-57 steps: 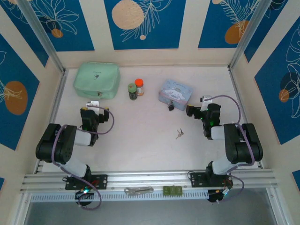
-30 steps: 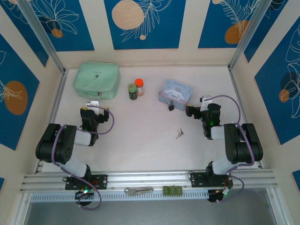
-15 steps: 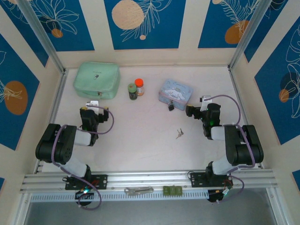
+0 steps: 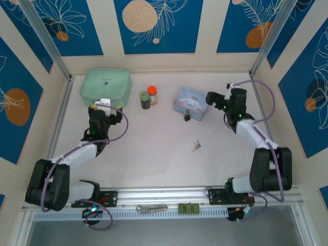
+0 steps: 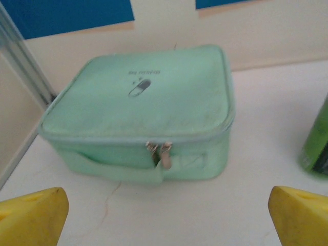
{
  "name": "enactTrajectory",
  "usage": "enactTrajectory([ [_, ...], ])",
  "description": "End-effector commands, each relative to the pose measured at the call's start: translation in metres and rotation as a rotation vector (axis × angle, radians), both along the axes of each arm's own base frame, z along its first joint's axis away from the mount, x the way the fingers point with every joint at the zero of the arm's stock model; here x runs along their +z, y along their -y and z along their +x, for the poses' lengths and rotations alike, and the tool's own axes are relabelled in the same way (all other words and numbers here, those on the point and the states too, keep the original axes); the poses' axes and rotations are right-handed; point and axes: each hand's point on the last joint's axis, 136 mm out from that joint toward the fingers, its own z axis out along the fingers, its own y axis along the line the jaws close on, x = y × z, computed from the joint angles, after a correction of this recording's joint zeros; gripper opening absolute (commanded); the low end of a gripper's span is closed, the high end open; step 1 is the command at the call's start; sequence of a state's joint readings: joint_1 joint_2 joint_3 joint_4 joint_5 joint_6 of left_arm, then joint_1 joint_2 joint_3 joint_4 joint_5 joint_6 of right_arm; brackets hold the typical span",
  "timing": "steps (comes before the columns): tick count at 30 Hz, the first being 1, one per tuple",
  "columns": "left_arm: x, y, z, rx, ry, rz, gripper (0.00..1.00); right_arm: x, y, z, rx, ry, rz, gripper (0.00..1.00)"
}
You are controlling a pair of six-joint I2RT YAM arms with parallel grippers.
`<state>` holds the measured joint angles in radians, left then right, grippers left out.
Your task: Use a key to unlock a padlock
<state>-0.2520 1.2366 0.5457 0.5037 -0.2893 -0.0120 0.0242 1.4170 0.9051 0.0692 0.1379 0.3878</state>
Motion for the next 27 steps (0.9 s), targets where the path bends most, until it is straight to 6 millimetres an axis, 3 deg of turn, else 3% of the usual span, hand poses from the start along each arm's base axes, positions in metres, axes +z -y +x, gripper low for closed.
enactTrajectory([
  [1, -0.019, 0.033, -0.020, -0.118, -0.190, -0.184, 1.00, -0.031, -0.016, -0.001, 0.010, -0.259, 0.126, 0.99],
  [6, -0.016, 0.069, -0.043, -0.213, -0.231, -0.463, 1.00, -0.050, -0.026, 0.027, 0.038, -0.396, 0.142, 0.99],
  [10, -0.025, 0.087, -0.062, -0.251, -0.264, -0.571, 1.00, -0.070, -0.019, 0.034, -0.015, -0.482, 0.099, 0.99],
  [13, -0.031, 0.092, -0.074, -0.243, -0.276, -0.599, 0.99, -0.086, -0.023, 0.031, -0.013, -0.521, 0.111, 0.99],
  [19, -0.035, 0.094, -0.079, -0.227, -0.280, -0.599, 0.99, -0.096, -0.055, 0.031, 0.122, -0.491, 0.167, 0.99],
  [23, -0.028, 0.100, -0.075, -0.241, -0.274, -0.604, 0.99, -0.104, -0.073, 0.027, 0.229, -0.520, 0.162, 0.81],
  [27, -0.022, 0.106, -0.072, -0.255, -0.260, -0.618, 0.99, -0.118, -0.080, 0.013, 0.296, -0.568, 0.039, 0.63],
])
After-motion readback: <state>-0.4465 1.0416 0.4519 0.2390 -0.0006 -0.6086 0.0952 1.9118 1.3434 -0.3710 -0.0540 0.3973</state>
